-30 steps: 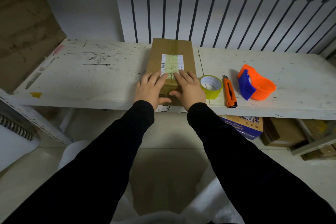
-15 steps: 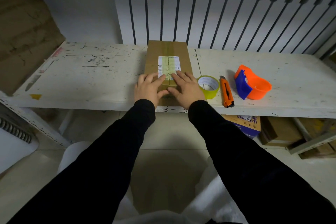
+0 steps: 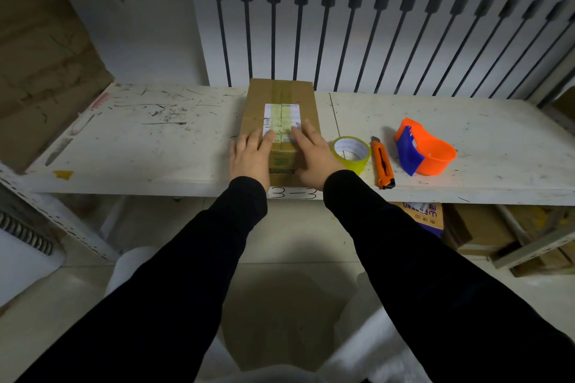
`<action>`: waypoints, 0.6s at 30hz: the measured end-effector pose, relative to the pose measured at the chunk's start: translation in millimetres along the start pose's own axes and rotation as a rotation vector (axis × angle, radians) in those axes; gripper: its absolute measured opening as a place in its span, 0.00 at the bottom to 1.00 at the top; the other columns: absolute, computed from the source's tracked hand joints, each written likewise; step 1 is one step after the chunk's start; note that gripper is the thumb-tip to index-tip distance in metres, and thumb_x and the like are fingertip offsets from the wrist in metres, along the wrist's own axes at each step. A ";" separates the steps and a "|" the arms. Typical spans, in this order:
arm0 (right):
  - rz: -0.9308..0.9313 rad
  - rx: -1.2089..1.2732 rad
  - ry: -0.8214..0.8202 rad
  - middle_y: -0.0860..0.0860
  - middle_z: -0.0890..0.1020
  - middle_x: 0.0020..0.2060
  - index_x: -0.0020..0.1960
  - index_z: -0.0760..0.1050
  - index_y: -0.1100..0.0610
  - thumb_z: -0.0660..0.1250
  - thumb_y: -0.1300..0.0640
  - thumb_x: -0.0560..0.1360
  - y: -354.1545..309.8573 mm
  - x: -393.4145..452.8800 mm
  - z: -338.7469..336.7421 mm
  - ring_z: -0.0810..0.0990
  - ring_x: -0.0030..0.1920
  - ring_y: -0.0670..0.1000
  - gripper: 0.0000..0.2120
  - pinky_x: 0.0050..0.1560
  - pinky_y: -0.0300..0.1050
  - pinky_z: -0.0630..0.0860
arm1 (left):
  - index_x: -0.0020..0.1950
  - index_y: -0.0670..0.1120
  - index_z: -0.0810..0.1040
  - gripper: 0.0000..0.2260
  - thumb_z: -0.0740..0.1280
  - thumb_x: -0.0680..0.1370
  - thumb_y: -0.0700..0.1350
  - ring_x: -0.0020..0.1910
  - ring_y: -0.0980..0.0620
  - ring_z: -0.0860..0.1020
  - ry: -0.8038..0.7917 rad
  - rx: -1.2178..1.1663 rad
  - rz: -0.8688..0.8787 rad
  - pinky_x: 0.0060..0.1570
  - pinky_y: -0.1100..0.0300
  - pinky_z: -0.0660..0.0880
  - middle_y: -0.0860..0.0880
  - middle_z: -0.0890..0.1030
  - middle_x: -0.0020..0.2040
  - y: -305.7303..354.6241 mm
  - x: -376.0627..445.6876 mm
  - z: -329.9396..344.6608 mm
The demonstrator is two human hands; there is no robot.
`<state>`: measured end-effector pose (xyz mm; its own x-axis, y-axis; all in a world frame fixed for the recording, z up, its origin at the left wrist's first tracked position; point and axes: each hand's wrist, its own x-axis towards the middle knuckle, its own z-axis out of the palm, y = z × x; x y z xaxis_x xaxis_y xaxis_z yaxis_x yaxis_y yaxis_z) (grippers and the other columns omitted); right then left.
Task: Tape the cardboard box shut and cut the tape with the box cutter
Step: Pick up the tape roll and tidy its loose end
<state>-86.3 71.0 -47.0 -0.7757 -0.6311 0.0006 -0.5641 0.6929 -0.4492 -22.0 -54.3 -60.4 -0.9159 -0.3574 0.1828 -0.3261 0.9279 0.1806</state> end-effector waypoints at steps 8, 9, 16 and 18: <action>0.156 0.098 0.409 0.56 0.60 0.75 0.73 0.61 0.58 0.58 0.62 0.75 17.9 -14.5 -9.4 0.59 0.74 0.55 0.26 0.73 0.47 0.58 | 0.78 0.46 0.46 0.35 0.62 0.76 0.41 0.78 0.44 0.44 0.069 -0.036 0.227 0.75 0.49 0.41 0.45 0.49 0.79 68.9 -10.0 -0.7; 0.171 0.120 0.441 0.56 0.61 0.75 0.73 0.61 0.57 0.58 0.59 0.77 23.5 -17.2 -11.4 0.60 0.74 0.54 0.24 0.73 0.46 0.58 | 0.77 0.45 0.49 0.32 0.61 0.77 0.40 0.78 0.45 0.48 0.085 -0.076 0.241 0.76 0.51 0.45 0.45 0.52 0.78 79.6 -10.8 0.0; 0.327 0.361 0.554 0.54 0.64 0.73 0.73 0.60 0.56 0.56 0.59 0.77 76.0 -32.9 -19.3 0.63 0.72 0.52 0.23 0.72 0.48 0.63 | 0.74 0.42 0.60 0.24 0.59 0.78 0.39 0.72 0.46 0.59 0.007 -0.200 0.362 0.71 0.56 0.57 0.45 0.63 0.73 135.4 -2.0 17.5; 0.381 0.373 0.525 0.55 0.65 0.72 0.73 0.60 0.56 0.56 0.63 0.76 89.3 -31.8 -18.3 0.64 0.72 0.53 0.25 0.71 0.47 0.63 | 0.74 0.41 0.59 0.24 0.58 0.78 0.38 0.74 0.46 0.58 -0.065 -0.217 0.359 0.74 0.56 0.56 0.44 0.62 0.74 144.9 3.3 23.6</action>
<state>-117.1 159.3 -70.8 -0.9841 -0.0569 0.1684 -0.1680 0.6072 -0.7766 -77.8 81.5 -56.4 -0.9774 -0.0018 0.2112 0.0668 0.9461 0.3170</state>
